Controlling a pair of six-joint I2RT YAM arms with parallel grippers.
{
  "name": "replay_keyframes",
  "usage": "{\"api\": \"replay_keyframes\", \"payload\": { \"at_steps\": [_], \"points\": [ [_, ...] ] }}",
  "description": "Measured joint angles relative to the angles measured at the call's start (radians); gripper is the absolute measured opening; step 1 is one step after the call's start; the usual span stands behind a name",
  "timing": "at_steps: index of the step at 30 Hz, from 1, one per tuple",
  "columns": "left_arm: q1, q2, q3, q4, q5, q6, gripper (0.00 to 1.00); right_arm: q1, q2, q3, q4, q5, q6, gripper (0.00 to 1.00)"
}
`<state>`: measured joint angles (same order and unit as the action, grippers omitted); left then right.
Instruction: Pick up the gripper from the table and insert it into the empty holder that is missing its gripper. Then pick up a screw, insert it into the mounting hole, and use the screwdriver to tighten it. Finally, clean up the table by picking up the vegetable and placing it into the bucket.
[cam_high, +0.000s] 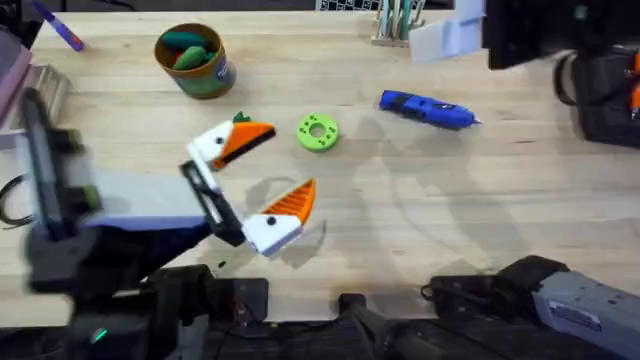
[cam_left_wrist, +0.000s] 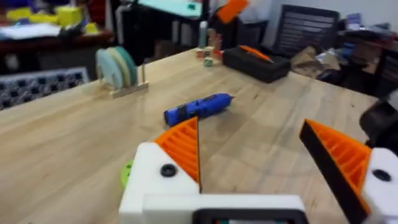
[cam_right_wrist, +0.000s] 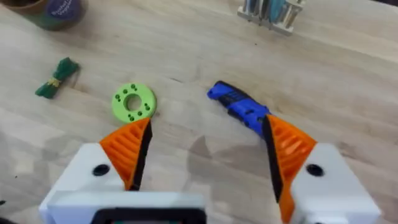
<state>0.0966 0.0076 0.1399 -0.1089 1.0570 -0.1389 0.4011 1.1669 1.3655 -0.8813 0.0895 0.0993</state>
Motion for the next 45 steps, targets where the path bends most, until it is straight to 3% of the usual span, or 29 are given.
{"api": "replay_keyframes", "payload": {
  "at_steps": [4, 8, 15, 19, 26, 31, 34, 41, 45],
  "points": [
    [0.057, 0.058, 0.224, -0.255, -0.087, 0.075, 0.986, 0.0, -0.041, 0.0, -0.073, 0.0, 0.02, 0.99],
    [0.096, 0.203, 0.491, -0.484, -0.19, 0.183, 0.985, 0.0, -0.058, 0.0, -0.185, 0.0, 0.032, 0.991],
    [0.101, 0.555, 0.903, -0.907, -0.383, 0.376, 0.985, 0.0, -0.111, -0.015, -0.277, -0.008, 0.058, 0.991],
    [0.101, 0.756, 1.048, -1.072, -0.494, 0.434, 0.985, 0.0, -0.206, -0.091, -0.259, -0.016, 0.081, 0.991],
    [0.102, 1.013, 1.107, -1.103, -0.576, 0.464, 0.985, 0.0, -0.393, -0.254, -0.248, -0.027, 0.12, 0.991],
    [0.091, 1.132, 1.107, -1.07, -0.603, 0.468, 0.985, 0.0, -0.446, -0.313, -0.249, -0.027, 0.136, 0.991],
    [0.04, 1.201, 1.107, -1.054, -0.689, 0.45, 0.985, 0.0, -0.447, -0.321, -0.248, -0.027, 0.141, 0.991],
    [-0.148, 1.406, 1.107, -1.004, -0.92, 0.432, 0.985, 0.0, -0.447, -0.321, -0.249, -0.027, 0.144, 0.991],
    [-0.179, 1.526, 1.107, -0.984, -1.022, 0.391, 0.985, 0.0, -0.447, -0.321, -0.252, -0.027, 0.144, 0.991]
  ]
}}
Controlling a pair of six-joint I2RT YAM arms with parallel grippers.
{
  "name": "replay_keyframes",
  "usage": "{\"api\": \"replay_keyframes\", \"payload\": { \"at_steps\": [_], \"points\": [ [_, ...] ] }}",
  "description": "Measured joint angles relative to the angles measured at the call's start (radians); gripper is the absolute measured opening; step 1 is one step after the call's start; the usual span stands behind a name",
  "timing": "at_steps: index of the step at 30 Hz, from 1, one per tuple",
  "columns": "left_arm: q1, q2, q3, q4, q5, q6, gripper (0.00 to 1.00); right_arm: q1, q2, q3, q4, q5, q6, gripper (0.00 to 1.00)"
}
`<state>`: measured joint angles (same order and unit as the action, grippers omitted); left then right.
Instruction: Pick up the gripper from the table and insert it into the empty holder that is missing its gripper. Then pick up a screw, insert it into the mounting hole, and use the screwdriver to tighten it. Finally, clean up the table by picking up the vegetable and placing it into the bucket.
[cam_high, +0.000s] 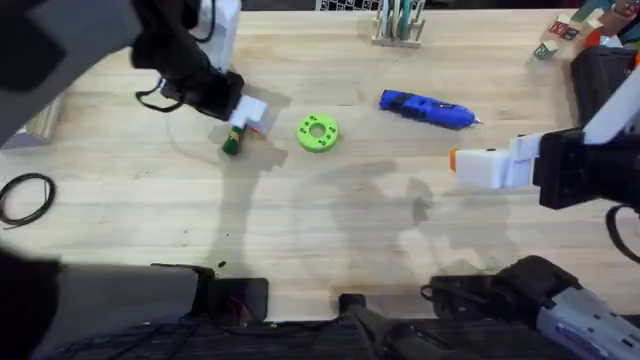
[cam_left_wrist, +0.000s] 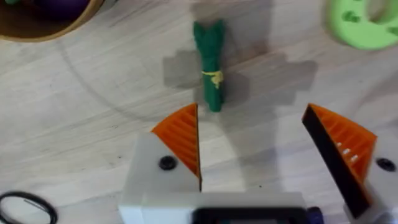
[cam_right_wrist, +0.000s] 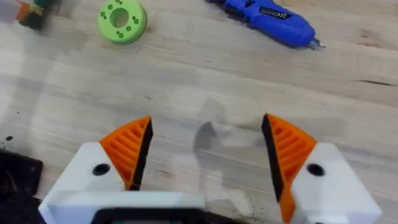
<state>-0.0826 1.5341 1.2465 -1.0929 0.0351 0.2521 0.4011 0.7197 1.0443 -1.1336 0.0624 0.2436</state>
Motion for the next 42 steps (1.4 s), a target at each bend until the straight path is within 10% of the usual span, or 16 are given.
{"api": "replay_keyframes", "payload": {
  "at_steps": [21, 27, 31, 42],
  "points": [
    [0.044, 0.313, 0.002, 0.121, -0.082, -0.037, 0.951, 0.0, 0.0, 0.0, -0.033, 0.0, 0.004, 0.991],
    [0.043, 0.313, 0.004, 0.121, -0.054, -0.046, 0.664, 0.0, 0.0, 0.0, -0.03, 0.0, 0.004, 0.991],
    [0.043, 0.313, 0.004, 0.122, -0.037, -0.045, 0.068, 0.0, 0.0, 0.0, -0.029, 0.0, 0.011, 0.991],
    [0.044, 0.313, 0.004, 0.121, 0.006, -0.061, 0.022, 0.0, 0.0, 0.0, -0.029, 0.0, 0.015, 0.992]
  ]
}}
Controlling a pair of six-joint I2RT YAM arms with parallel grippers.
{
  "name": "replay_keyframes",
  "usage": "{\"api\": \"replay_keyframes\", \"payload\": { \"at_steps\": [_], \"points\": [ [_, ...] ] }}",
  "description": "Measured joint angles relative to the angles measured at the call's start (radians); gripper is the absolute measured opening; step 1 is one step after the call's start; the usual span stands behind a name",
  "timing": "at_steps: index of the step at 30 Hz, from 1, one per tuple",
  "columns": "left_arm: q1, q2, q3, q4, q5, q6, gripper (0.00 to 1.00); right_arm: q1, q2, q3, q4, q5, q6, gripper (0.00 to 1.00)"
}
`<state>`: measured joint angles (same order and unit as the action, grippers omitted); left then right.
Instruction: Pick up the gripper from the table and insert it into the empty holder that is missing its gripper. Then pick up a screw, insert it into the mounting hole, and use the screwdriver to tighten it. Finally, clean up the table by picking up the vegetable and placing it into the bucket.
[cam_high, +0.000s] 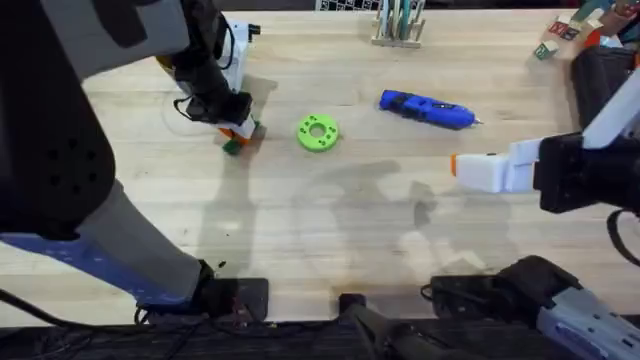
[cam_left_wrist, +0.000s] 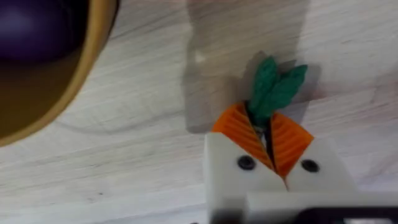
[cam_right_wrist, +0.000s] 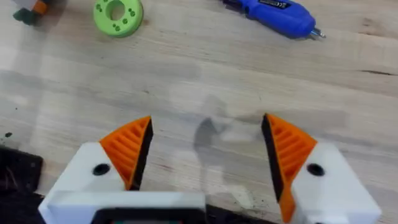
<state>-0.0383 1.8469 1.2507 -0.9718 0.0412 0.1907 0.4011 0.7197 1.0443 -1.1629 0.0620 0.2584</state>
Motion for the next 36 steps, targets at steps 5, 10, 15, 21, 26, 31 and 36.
{"api": "replay_keyframes", "payload": {
  "at_steps": [5, 10, 15, 21, 26, 31, 36],
  "points": [
    [0.0, -0.002, 0.038, -0.035, 0.024, -0.024, 0.022, 0.0, 0.0, 0.0, 0.0, 0.0, 0.0, 0.992],
    [0.0, -0.046, 0.177, -0.1, 0.037, -0.039, 0.022, 0.0, 0.0, 0.0, 0.0, 0.0, 0.0, 0.992],
    [0.0, -0.126, 0.371, -0.129, 0.032, -0.043, 0.021, 0.0, 0.0, 0.0, 0.0, 0.0, 0.0, 0.991],
    [0.014, -0.168, 0.542, -0.082, -0.046, -0.042, 0.021, 0.0, 0.0, 0.0, 0.0, 0.0, 0.0, 0.991],
    [0.068, -0.156, 0.55, -0.04, -0.076, -0.033, 0.021, 0.0, 0.0, 0.0, 0.0, 0.0, 0.0, 0.992],
    [0.119, -0.085, 0.55, -0.001, -0.056, -0.03, 0.021, 0.0, 0.0, 0.0, 0.0, 0.0, 0.0, 0.991],
    [0.131, 0.011, 0.55, 0.04, -0.033, -0.029, 0.021, 0.0, 0.0, 0.0, 0.003, 0.0, 0.0, 0.991]
  ]
}}
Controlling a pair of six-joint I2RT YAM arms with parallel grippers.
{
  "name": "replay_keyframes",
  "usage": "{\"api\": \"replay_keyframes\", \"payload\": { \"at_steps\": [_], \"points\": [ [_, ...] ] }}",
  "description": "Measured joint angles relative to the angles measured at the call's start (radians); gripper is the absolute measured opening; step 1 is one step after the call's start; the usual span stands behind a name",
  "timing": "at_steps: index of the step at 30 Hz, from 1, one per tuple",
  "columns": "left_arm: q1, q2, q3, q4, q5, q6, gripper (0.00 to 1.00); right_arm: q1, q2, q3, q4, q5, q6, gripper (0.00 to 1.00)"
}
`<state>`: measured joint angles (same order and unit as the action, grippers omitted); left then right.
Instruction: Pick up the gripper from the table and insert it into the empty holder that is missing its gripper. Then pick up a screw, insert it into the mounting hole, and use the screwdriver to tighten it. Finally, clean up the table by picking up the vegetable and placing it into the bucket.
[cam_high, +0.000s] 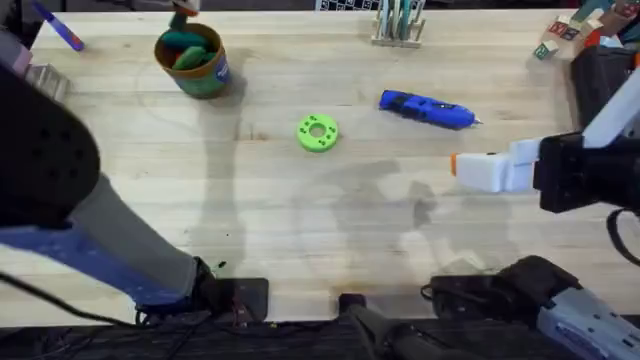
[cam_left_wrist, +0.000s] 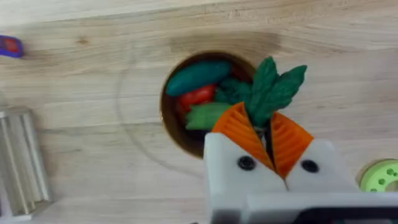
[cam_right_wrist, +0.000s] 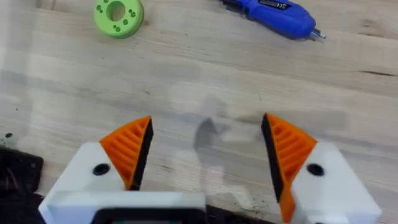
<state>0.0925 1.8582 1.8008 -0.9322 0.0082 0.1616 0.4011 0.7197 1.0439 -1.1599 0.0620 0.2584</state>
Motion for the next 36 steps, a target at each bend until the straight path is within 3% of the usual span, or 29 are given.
{"api": "replay_keyframes", "payload": {
  "at_steps": [13, 14, 20, 21, 30, 36],
  "points": [
    [-0.002, 0.078, -0.001, 0.012, 0.007, 0.003, 0.021, 0.0, 0.0, 0.0, 0.0, 0.0, 0.0, 0.992],
    [-0.002, 0.078, -0.001, 0.006, 0.008, 0.009, 0.059, 0.0, 0.0, 0.0, 0.0, 0.0, 0.0, 0.991],
    [-0.002, 0.078, -0.001, -0.012, 0.011, 0.007, 0.942, 0.0, 0.0, 0.0, 0.0, 0.0, 0.0, 0.991],
    [-0.002, 0.078, -0.001, -0.015, 0.011, 0.007, 0.971, 0.0, 0.0, 0.0, 0.0, 0.0, 0.0, 0.991],
    [-0.002, 0.078, -0.001, -0.034, 0.011, 0.006, 0.985, 0.0, 0.0, 0.0, 0.0, 0.0, 0.0, 0.991],
    [-0.003, 0.076, 0.017, -0.132, 0.023, -0.013, 0.985, 0.0, 0.0, 0.0, 0.0, 0.0, 0.0, 0.992]
  ]
}}
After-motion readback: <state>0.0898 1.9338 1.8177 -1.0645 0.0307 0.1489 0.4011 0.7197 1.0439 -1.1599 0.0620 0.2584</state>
